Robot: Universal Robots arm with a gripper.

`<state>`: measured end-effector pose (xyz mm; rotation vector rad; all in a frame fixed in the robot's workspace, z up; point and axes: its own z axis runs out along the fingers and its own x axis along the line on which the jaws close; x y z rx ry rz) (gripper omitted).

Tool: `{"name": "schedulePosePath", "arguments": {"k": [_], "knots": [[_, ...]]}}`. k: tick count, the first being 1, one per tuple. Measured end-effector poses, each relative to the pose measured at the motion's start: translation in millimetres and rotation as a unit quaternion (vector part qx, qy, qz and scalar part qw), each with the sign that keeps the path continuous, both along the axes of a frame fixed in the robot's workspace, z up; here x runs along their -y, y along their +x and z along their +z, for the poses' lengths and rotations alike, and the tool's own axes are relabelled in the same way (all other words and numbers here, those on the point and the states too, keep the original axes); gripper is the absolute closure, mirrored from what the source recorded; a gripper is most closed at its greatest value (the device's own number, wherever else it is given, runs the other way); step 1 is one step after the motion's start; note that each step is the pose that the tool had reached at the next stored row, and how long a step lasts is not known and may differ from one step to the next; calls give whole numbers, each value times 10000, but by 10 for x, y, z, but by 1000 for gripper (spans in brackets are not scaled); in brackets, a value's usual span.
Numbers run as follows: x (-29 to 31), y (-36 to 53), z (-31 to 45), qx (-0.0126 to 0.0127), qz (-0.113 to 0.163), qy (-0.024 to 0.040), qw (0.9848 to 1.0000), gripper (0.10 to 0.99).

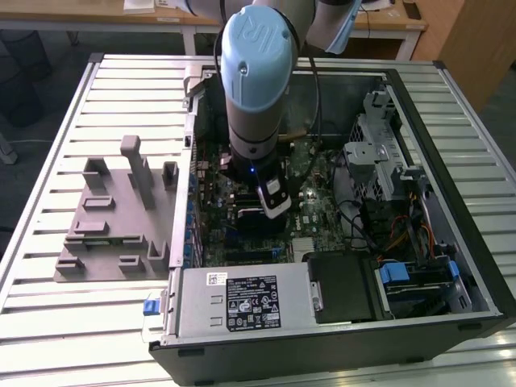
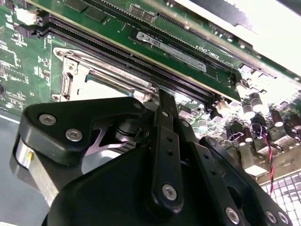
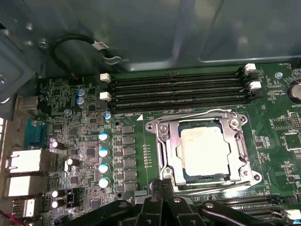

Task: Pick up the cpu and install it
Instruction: 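Install the second cpu locking lever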

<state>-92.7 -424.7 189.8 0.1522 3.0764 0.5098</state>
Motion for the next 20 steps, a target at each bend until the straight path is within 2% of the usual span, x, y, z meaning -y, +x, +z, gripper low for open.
{"name": "schedulePosePath", "arguments": {"k": [10, 14, 20], "knots": [[-1, -1, -24, 0, 0, 20, 10000, 980], [-1, -1, 42, 3, 0, 21, 10000, 980], [-1, 0, 184, 29, 0, 21, 10000, 980]]}}
